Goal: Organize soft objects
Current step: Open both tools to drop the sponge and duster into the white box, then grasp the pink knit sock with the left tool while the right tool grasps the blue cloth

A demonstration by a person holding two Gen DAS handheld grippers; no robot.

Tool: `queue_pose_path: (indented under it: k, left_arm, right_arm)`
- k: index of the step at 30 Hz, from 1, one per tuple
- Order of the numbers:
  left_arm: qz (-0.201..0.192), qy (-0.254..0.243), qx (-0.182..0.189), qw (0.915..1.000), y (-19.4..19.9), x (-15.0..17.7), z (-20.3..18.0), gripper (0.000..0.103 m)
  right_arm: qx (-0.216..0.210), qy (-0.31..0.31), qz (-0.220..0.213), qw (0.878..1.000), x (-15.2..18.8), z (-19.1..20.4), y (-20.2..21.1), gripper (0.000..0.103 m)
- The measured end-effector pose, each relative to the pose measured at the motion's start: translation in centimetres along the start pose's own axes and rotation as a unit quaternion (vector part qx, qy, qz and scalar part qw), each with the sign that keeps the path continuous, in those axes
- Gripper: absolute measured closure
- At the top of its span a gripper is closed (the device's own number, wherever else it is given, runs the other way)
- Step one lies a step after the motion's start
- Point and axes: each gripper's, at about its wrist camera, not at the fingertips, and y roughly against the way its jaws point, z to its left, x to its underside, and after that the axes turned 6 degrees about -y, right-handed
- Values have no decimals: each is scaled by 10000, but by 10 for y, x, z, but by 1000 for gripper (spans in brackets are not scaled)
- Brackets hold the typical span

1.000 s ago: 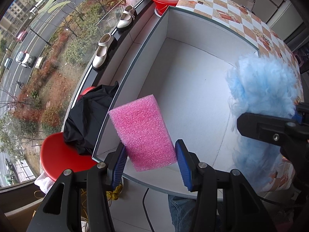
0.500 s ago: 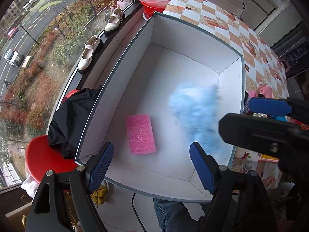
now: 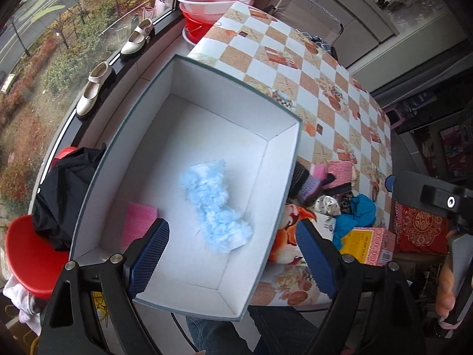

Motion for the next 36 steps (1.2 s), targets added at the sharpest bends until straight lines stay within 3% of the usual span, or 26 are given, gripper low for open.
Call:
queue_pose_path:
  k: [5, 10, 12, 15, 18, 26, 29, 33, 34, 35, 36]
  left_arm:
    - [237, -413, 185, 9987, -4, -16, -43, 13]
    - [547, -903, 221, 9942, -26, -27, -93, 13]
    - [685, -1130, 47, 9912, -40, -34, -115, 13]
    - [893, -1562, -251, 9834, -69, -44, -147, 13]
    - [1199, -2023, -576, 9703, -109, -53, -176, 13]
    - [2039, -2608, -1218, 9357, -200, -67, -211, 13]
    - [2188, -2526, -1311, 9333, -217, -74, -213, 13]
    - [2256, -2359, -1368, 9353, -232, -84, -213, 18]
    - [2289, -2328, -1372, 9352, -235, -86, -212, 19]
    - [2306, -2297, -1386, 9353, -237, -87, -212, 20]
    - [2298, -2254, -1388, 9366, -239, -90, -211, 21]
  right_arm:
    - [-5, -528, -194, 9984, 0, -52, 50, 1]
    - [387, -1022, -411, 9932, 2, -121, 93, 1]
    - [641, -1247, -400, 9893, 4, -153, 99, 1]
    - [806, -1558, -228, 9842, 6, -202, 89, 1]
    - [793, -1859, 124, 9793, 11, -245, 63, 1]
    - [-145, -2032, 1244, 9711, 15, -295, -23, 1]
    - [-303, -1921, 1624, 9674, 15, -296, -51, 1]
    - [-448, -2011, 1795, 9619, 16, -300, -66, 1]
    - [-509, -2055, 1784, 9609, 17, -302, -68, 6]
    - [-536, -2098, 1759, 9603, 18, -304, -68, 25]
    - [-495, -2124, 1754, 9600, 19, -306, -68, 37]
